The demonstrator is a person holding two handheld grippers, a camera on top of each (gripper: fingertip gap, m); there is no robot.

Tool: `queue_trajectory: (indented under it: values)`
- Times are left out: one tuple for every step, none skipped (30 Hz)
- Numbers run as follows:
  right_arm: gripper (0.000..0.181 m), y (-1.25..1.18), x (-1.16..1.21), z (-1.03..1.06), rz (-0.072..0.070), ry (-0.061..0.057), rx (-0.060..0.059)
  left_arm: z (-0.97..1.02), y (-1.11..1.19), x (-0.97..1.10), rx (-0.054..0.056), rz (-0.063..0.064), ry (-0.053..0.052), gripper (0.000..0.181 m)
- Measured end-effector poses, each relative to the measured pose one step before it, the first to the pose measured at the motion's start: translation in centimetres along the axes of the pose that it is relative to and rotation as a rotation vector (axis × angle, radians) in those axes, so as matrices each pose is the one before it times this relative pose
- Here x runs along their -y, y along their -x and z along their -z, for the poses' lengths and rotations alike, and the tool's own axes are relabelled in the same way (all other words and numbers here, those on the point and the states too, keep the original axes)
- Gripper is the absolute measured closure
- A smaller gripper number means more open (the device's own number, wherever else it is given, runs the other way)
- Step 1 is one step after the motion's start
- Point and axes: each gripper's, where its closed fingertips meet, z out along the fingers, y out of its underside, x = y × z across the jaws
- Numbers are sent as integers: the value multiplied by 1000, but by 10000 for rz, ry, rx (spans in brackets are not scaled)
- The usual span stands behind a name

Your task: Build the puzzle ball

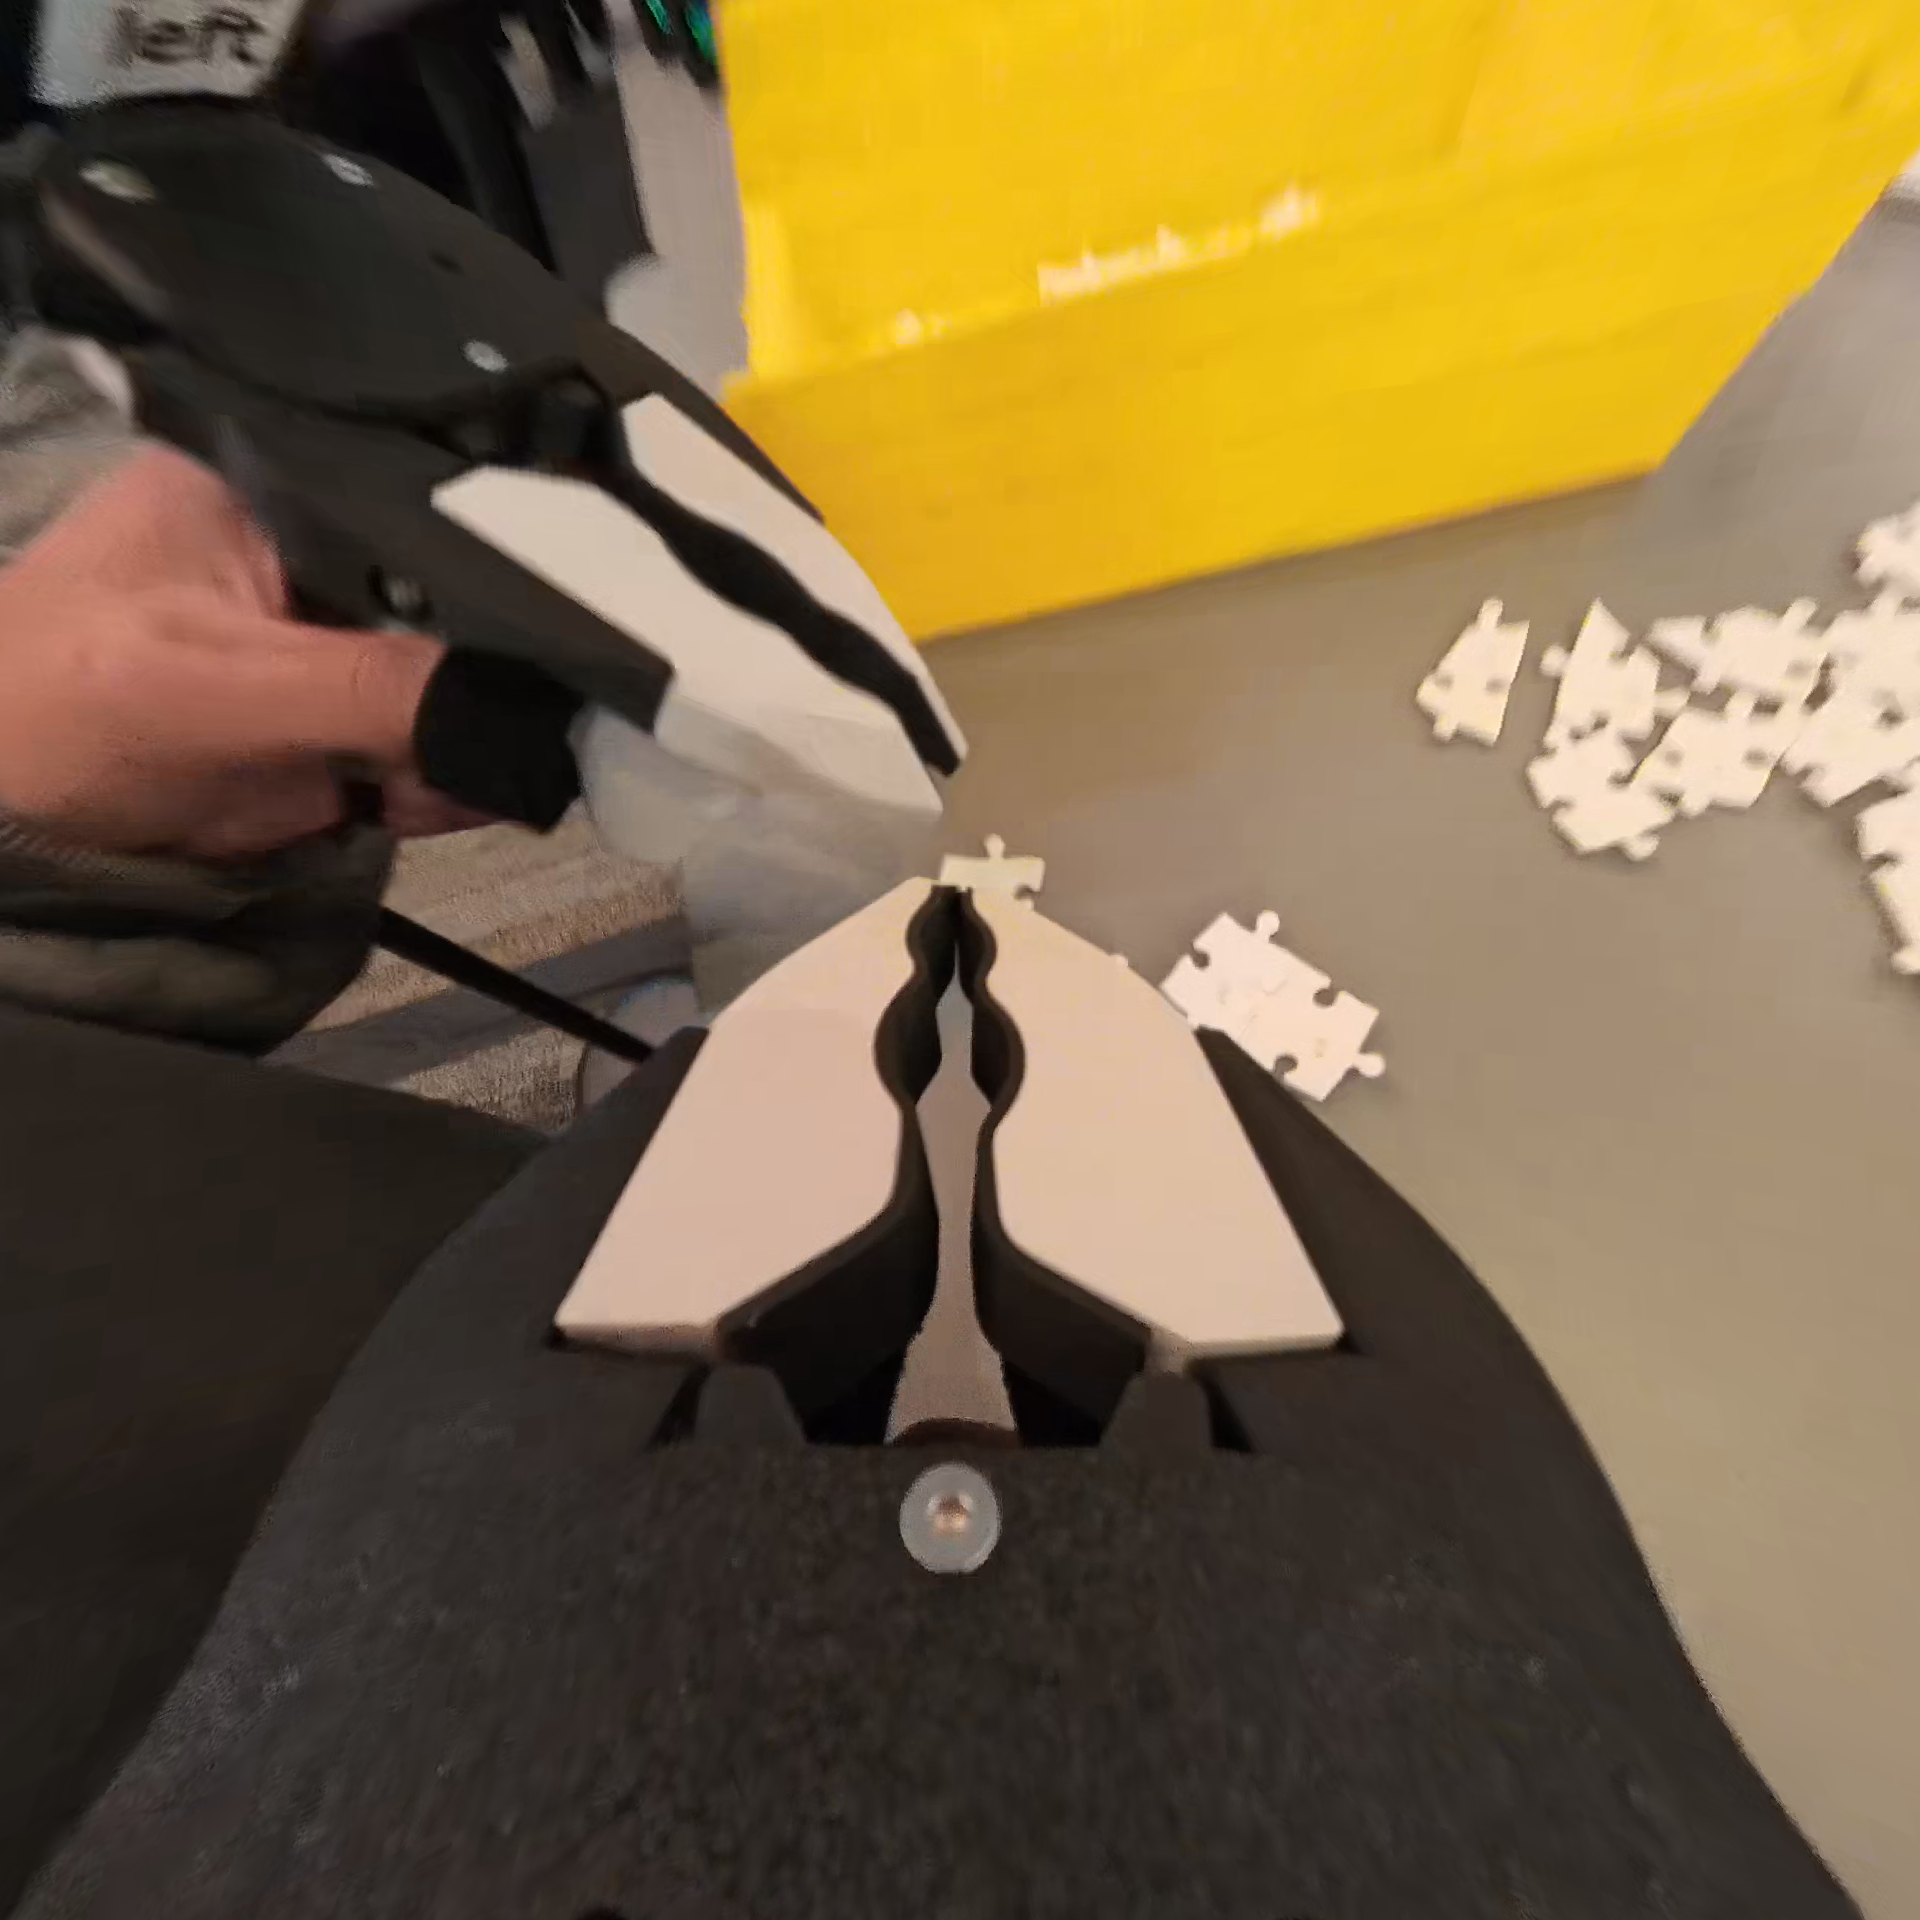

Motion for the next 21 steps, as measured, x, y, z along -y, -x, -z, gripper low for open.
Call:
queue_trajectory:
  values:
    - [181,393,799,1352,229,-479,65,1635,-370,1591,-180,-245,-754,165]
    - [181,186,634,1328,238,-410,4,1717,494,1657,197,-323,-683,164]
    - [181,-29,449,1269,234,-317,-76,1619,1338,1503,471,-287,-528,159]
    - [180,-230,245,1186,221,-182,-145,1251,1658,1153,350,-230,-289,153]
    - [175,-399,122,1081,173,-83,-206,786,1460,584,-33,-167,82,149]
    - [171,-488,13,957,142,10,-218,316,1293,-82,-272,-180,445,148]
    - [170,-529,-28,824,128,44,-211,-27,1519,-656,-140,-254,726,146]
    - [169,-538,-11,679,97,32,-192,-327,1812,-886,150,-328,860,141]
    - [168,-451,35,510,54,0,-115,-637,1649,-812,189,-505,770,136]
    - [168,-341,16,345,4,3,-19,-918,1411,-685,137,-677,646,136]
    - [168,-302,-52,169,-58,56,14,-1104,1325,-580,186,-632,577,135]
    - [168,-305,-100,24,-97,87,3,-1261,863,-518,5,-540,576,134]
    - [168,-278,-129,-105,-114,105,3,-1286,420,-408,-176,-461,527,134]
    - [168,-198,-143,-180,-115,93,21,-1246,139,-289,-251,-392,442,134]
    - [168,-147,-175,-219,-112,103,18,-1125,-9,-301,-225,-397,434,134]
    - [168,-124,-216,-235,-93,134,-9,-1001,-48,-243,-152,-438,363,134]
    - [168,-113,-199,-229,-72,113,-31,-853,-164,-178,-145,-453,272,135]
    - [168,-86,-141,-215,-79,54,-37,-688,-216,-92,-158,-398,223,136]
    - [169,-18,-113,-215,-109,39,3,-557,-136,32,-108,-270,144,138]
    - [169,33,-115,-233,-122,44,43,-436,-60,84,-106,-141,78,139]
    - [169,14,-79,-230,-111,31,46,-214,-57,236,-122,-85,-63,143]
